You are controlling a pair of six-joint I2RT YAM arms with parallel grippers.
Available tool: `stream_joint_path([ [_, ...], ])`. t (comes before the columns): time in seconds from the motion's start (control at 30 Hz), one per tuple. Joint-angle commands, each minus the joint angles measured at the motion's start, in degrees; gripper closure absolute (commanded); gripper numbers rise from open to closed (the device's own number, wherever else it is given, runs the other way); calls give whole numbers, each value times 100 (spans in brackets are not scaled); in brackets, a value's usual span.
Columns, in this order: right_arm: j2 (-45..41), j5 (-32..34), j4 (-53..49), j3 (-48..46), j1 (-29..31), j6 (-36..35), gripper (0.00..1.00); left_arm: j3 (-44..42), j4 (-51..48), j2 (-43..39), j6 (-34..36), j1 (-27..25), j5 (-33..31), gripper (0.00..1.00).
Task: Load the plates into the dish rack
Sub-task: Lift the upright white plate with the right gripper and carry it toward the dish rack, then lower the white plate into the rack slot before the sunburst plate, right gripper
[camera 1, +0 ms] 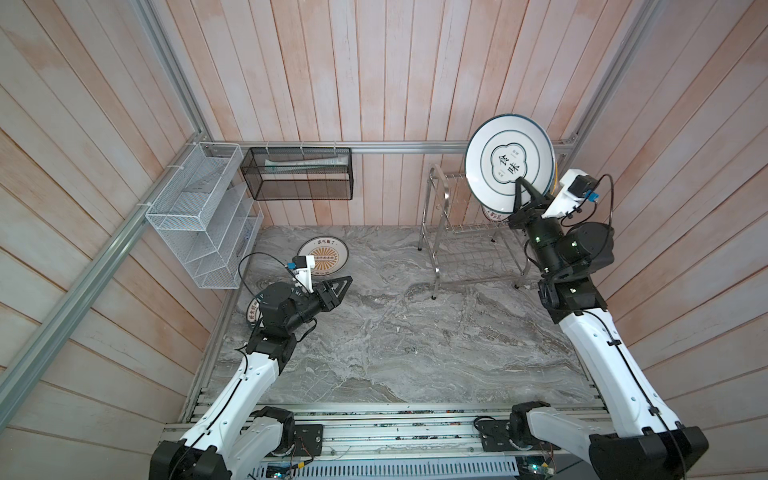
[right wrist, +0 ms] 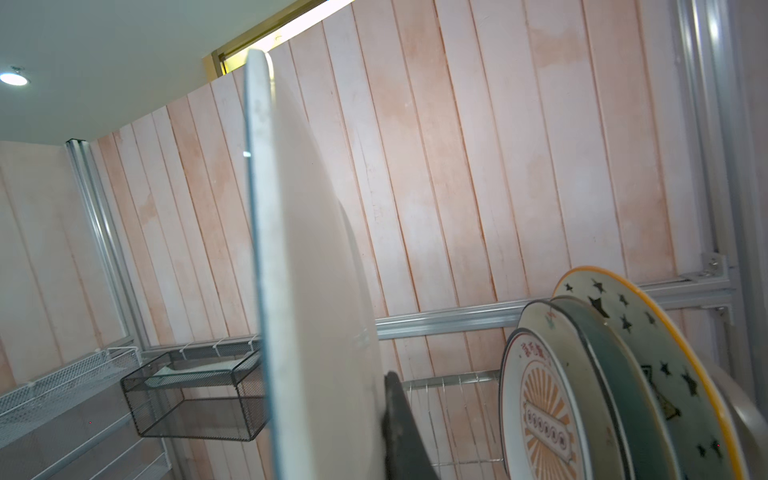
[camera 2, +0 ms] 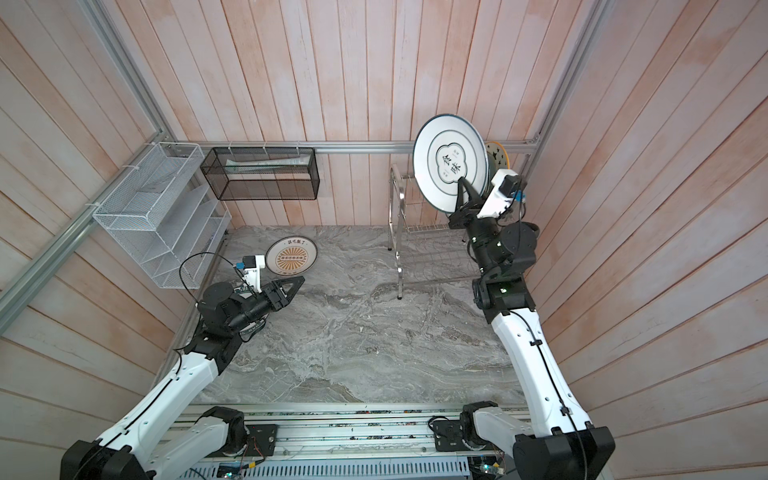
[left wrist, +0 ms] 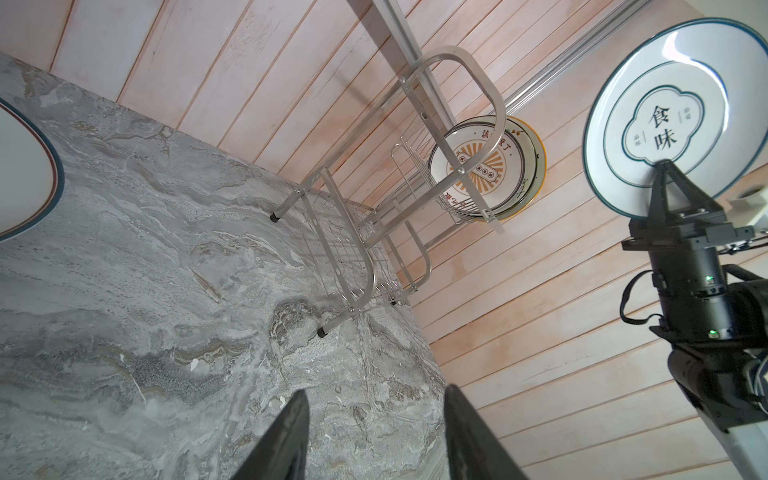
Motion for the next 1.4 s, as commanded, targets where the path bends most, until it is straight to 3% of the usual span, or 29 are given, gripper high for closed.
stream_joint_path([
  [0.0, 278, -256, -224, 469, -266, -279, 100, 44, -114, -113, 184, -31, -47, 47],
  [0.6, 1732, 268, -1024, 1550, -662, -1158, 100, 91, -372, -190, 323, -27, -71, 47],
  [0.83, 2037, 656, -998, 1586, -661, -1132, 100, 129, -419, -185, 343, -34, -79, 47],
  [1.37, 2288, 857, -844, 1472, -605, -1228, 100, 160, -439, -148, 352, -25, -63, 46],
])
